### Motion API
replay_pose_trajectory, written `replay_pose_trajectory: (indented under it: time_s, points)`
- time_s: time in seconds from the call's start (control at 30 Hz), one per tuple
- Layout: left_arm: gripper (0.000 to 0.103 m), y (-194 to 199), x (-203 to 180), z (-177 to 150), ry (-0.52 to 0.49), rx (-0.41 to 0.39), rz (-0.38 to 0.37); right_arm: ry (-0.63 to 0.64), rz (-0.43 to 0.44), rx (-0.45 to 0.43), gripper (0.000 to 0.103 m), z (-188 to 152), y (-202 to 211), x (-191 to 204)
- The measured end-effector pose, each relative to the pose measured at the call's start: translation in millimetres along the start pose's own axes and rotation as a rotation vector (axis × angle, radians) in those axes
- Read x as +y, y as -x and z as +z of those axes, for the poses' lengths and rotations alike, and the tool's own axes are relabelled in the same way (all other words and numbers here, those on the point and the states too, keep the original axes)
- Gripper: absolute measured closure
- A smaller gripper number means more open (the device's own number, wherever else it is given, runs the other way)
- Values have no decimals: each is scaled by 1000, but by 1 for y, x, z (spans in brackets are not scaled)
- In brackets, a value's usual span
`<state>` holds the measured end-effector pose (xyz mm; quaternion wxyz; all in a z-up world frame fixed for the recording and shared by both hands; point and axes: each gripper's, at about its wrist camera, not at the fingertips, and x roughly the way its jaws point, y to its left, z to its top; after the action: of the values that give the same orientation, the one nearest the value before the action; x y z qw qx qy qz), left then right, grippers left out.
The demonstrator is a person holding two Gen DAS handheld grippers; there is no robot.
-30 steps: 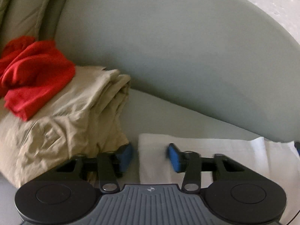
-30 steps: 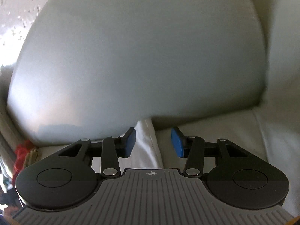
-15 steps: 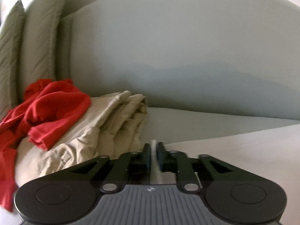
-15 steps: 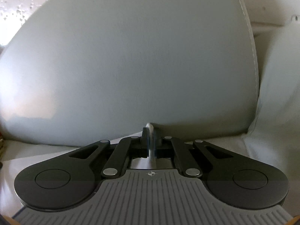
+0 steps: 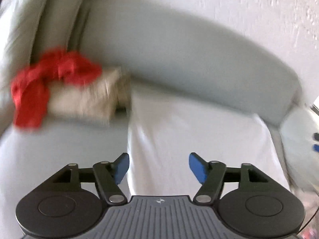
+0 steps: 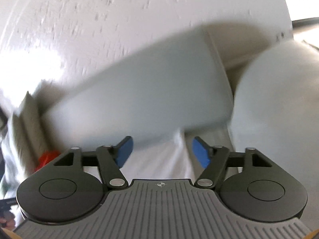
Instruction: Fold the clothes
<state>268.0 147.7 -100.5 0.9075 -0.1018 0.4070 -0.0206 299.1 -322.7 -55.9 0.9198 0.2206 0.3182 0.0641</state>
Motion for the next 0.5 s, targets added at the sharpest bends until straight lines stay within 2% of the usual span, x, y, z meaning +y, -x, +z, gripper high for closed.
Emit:
replay_pose_trajectory:
  time_s: [0.03, 0.07, 0.1, 0.13, 0.2, 0.27, 0.3, 0.33, 0.37, 0.43, 0.47, 0.5]
  points:
    - [66, -6, -5, -14, -8, 23, -2, -8, 7, 63, 36, -9, 0, 0]
    - [93, -15, -11, -28, -25, 42, -4, -21, 23, 121, 62, -20, -5, -1]
    - [101, -25, -18, -42, -54, 54, -3, -33, 36, 178, 94, -33, -13, 0]
    - [103, -35, -26, -56, -82, 72, 15, -43, 44, 234, 97, -48, -26, 0]
    - [102, -43, -30, -73, -121, 74, 64, -55, 34, 304, 98, -73, -55, -6]
    - [99, -40, -29, -84, -161, 50, 156, -63, -10, 349, 100, -89, -80, -19]
    - [99, -36, -25, -86, -146, 44, 219, -83, -45, 336, 103, -90, -88, -34]
    - [99, -31, -19, -86, -125, 47, 278, -113, -101, 278, 103, -89, -87, -52]
    - [99, -23, -12, -85, -92, 54, 301, -144, -181, 228, 103, -86, -79, -65]
    - [100, 0, -6, -84, -32, 68, 271, -202, -342, 180, 101, -84, -60, -81]
    - [99, 16, -9, -84, -34, 64, 250, -220, -380, 169, 101, -82, -49, -85]
    - [98, 31, -13, -85, -46, 52, 225, -225, -369, 171, 101, -80, -37, -85]
